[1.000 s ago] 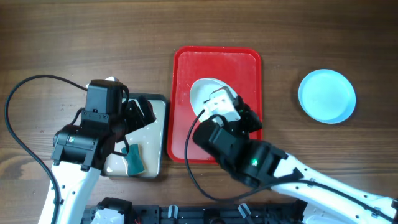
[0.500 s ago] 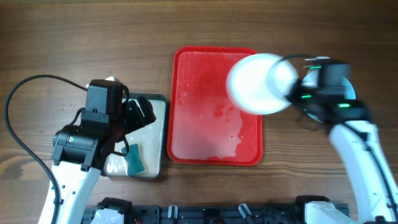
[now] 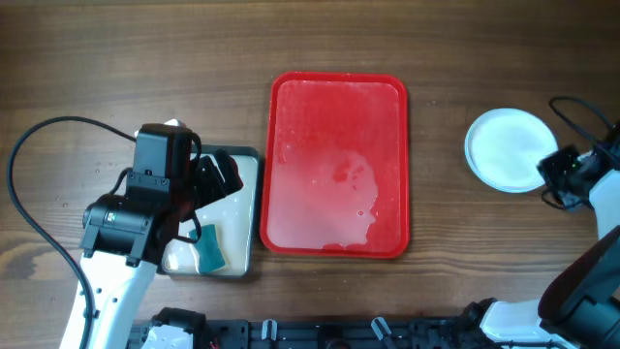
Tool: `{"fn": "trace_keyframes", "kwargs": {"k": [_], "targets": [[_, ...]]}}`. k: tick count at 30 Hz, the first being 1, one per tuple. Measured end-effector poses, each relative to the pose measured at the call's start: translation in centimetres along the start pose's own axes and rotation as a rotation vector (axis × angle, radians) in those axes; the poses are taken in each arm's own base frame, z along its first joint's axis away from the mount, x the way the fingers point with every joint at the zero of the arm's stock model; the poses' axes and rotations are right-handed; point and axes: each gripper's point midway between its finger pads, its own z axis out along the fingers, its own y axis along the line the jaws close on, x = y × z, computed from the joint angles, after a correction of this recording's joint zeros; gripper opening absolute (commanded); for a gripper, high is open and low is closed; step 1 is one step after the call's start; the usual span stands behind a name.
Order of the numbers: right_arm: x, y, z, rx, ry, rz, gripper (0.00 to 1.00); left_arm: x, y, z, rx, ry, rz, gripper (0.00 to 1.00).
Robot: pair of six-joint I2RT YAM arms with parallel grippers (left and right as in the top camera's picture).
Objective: Clean dirty plates on tray and stack at the side
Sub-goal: 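Place the white plate on top of the light-blue stack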
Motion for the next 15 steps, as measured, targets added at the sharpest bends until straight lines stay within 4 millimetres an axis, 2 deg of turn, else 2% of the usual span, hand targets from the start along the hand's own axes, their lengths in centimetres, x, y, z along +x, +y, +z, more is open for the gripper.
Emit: {"fn": "trace_keyframes", "kwargs": {"k": [3, 5, 7, 8, 10, 11, 12, 13, 15], "targets": [[1.6, 2.6, -0.9, -0.116, 0.078, -0.047, 0.51, 0.0, 0.0, 0.0, 0.0, 0.0, 0.0, 1.0], [3.0, 5.3, -3.2, -0.211, 0.102, -0.103, 0.49, 0.0, 0.0, 0.0, 0.0, 0.0, 0.0, 1.0], [4.8, 9.2, -7.5, -0.327, 0.072, -0.227, 0.45, 0.0, 0.0, 0.0, 0.0, 0.0, 0.0, 1.0], [6.3, 11.2, -9.9, -0.383, 0.056, -0.308, 0.44, 0.0, 0.0, 0.0, 0.0, 0.0, 0.0, 1.0], [9.3, 13.8, -13.1, -0.46, 0.046, -0.44, 0.43, 0.0, 0.0, 0.0, 0.0, -0.001, 0.0, 1.0], [11.5, 14.9, -14.7, -0.502, 0.052, -0.523, 0.43, 0.0, 0.0, 0.0, 0.0, 0.0, 0.0, 1.0], [12.9, 15.5, -15.6, -0.523, 0.06, -0.574, 0.42, 0.0, 0.0, 0.0, 0.0, 0.0, 0.0, 1.0], [15.1, 16.0, -16.3, -0.54, 0.093, -0.646, 0.41, 0.0, 0.0, 0.0, 0.0, 0.0, 0.0, 1.0], [18.1, 16.5, -16.5, -0.544, 0.15, -0.737, 0.44, 0.0, 0.0, 0.0, 0.0, 0.0, 0.0, 1.0]]}}
